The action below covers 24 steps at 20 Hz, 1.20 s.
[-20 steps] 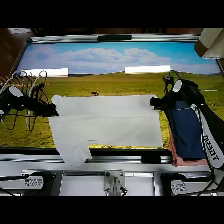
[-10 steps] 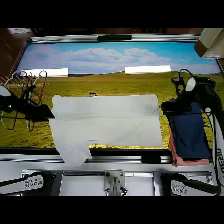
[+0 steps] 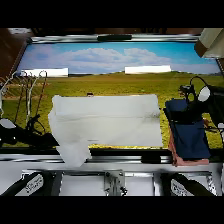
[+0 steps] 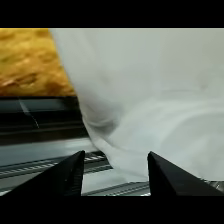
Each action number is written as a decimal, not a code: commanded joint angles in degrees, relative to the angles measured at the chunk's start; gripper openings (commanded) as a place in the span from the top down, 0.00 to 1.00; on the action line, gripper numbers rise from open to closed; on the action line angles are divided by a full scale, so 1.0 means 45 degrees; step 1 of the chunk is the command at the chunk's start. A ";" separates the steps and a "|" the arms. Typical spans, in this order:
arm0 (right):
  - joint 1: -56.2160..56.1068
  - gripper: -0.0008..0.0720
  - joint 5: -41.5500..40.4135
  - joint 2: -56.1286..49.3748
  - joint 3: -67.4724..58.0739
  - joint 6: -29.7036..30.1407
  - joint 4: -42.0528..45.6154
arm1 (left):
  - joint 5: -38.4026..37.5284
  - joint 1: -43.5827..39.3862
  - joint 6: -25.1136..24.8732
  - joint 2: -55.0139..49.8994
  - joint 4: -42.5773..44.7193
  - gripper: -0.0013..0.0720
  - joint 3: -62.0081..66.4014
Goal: Fold the shirts.
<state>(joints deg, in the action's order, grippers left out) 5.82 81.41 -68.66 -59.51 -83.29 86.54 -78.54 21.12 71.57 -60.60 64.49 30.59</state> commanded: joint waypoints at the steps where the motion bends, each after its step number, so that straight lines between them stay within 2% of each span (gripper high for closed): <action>1: 0.0039 0.29 -0.0223 0.0175 0.0151 -0.0097 -0.0364 | 0.0646 0.0058 -0.0083 0.0379 -0.0228 0.38 -0.1229; 4: 0.0039 0.29 -0.0185 0.0175 0.0160 -0.0155 -0.0495 | 0.1156 -0.0044 -0.0029 0.0330 -0.0335 0.38 -0.1370; 6: 0.0039 0.29 -0.0151 0.0175 0.0160 -0.0204 -0.0500 | 0.1559 -0.0277 -0.0034 0.0325 -0.0675 0.46 -0.1375; 7: 0.0039 0.29 -0.0131 0.0175 0.0160 -0.0306 -0.0495 | 0.1695 -0.0466 0.0015 0.0325 -0.0772 0.46 -0.1375; 9: 0.0039 0.29 -0.0131 0.0175 0.0160 -0.0525 -0.0500 | 0.1860 -0.1078 0.0617 0.0325 -0.0801 0.47 -0.1496; 10: 0.0039 0.29 -0.0131 0.0175 0.0160 -0.0661 -0.0495 | 0.1894 -0.1409 0.0709 0.0325 -0.0806 0.58 -0.1608; 11: 0.0039 0.29 -0.0083 0.0175 0.0160 -0.0695 -0.0505 | 0.1914 -0.1749 0.0733 0.0325 -0.0806 0.77 -0.1651; 12: 0.0039 0.29 0.0121 0.0175 0.0170 -0.0685 -0.0607 | 0.1909 -0.1982 0.0733 0.0325 -0.0806 0.89 -0.1651; 13: 0.0039 0.27 0.0262 0.0199 0.0291 -0.0495 -0.1069 | 0.1909 -0.2055 0.0695 0.0325 -0.0806 0.93 -0.1647; 14: 0.0039 0.07 0.0287 0.0335 0.0675 -0.0194 -0.1962 | 0.1909 -0.2055 0.0695 0.0330 -0.0806 0.93 -0.1647; 15: 0.0039 0.07 0.0063 0.0573 0.1243 -0.0044 -0.2511 | 0.1904 -0.2055 0.0685 0.0330 -0.0806 0.93 -0.1647; 18: 0.0015 0.08 -0.0622 0.1243 0.3347 -0.0223 -0.2424 | 0.1909 -0.2055 0.0588 0.0364 -0.0806 0.93 -0.1642; 20: 0.0005 0.08 -0.0733 0.1316 0.4085 -0.0204 -0.2866 | 0.1909 -0.2055 0.0588 0.0491 -0.0806 0.93 -0.1642; 23: 0.0010 0.08 -0.1598 0.1311 0.4711 -0.0491 -0.2438 | 0.1889 -0.2055 0.0588 0.0559 -0.0801 0.93 -0.1588; 24: 0.0010 0.13 -0.1987 0.1311 0.4906 -0.0617 -0.2351 | 0.1889 -0.2055 0.0583 0.0583 -0.0801 0.93 -0.1583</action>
<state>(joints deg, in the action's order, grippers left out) 5.87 76.47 -63.11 -40.71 -84.77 75.44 -70.00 11.92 74.30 -58.30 60.86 23.33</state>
